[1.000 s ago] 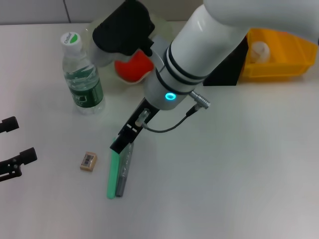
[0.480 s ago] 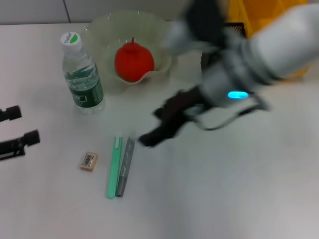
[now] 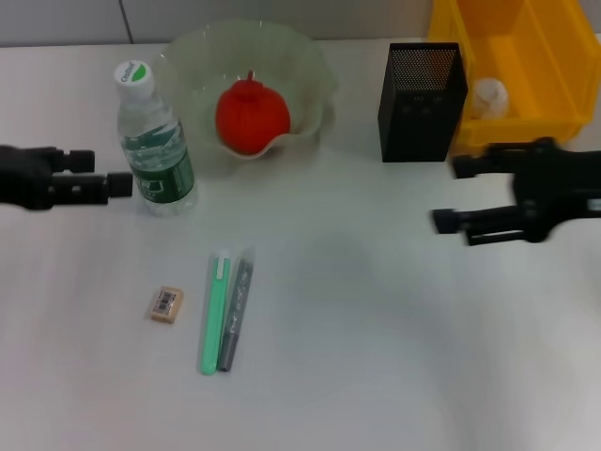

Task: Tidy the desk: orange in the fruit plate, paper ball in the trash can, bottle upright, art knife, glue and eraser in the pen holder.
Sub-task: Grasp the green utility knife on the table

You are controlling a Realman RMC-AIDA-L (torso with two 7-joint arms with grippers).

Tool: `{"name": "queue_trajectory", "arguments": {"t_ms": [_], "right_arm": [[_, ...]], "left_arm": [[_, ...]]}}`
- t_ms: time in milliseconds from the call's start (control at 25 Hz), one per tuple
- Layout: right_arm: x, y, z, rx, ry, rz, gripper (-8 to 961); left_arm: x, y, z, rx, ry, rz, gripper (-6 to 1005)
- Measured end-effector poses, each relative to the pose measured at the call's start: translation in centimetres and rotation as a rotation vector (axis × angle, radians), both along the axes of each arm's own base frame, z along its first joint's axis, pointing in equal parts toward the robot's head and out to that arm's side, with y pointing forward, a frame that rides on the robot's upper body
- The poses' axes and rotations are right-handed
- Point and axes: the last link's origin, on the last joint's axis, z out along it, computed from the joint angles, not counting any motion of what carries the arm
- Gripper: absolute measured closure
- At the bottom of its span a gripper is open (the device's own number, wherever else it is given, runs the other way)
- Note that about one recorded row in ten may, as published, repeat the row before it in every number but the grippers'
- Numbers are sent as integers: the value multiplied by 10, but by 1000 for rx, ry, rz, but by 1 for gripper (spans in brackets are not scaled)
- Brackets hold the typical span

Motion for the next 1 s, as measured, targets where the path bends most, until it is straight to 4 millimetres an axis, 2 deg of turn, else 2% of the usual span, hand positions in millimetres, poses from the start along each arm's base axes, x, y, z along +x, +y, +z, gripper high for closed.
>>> {"name": "queue_trajectory", "arguments": {"t_ms": [240,400,720,1000], "right_arm": [[41,-17,24,91,86,42,146],[55,-16,34,148,92,28,147],[62,-15,43,180,63,56,147],[66,-16,44,175,21,68,147]], "left_arm": [[34,28,-7,-88,120,88,153],[50,39,-18,-143,262,159,163],[74,52,-55,-186,480,253,169],[92,48,-89,-201,568,247,170]]}}
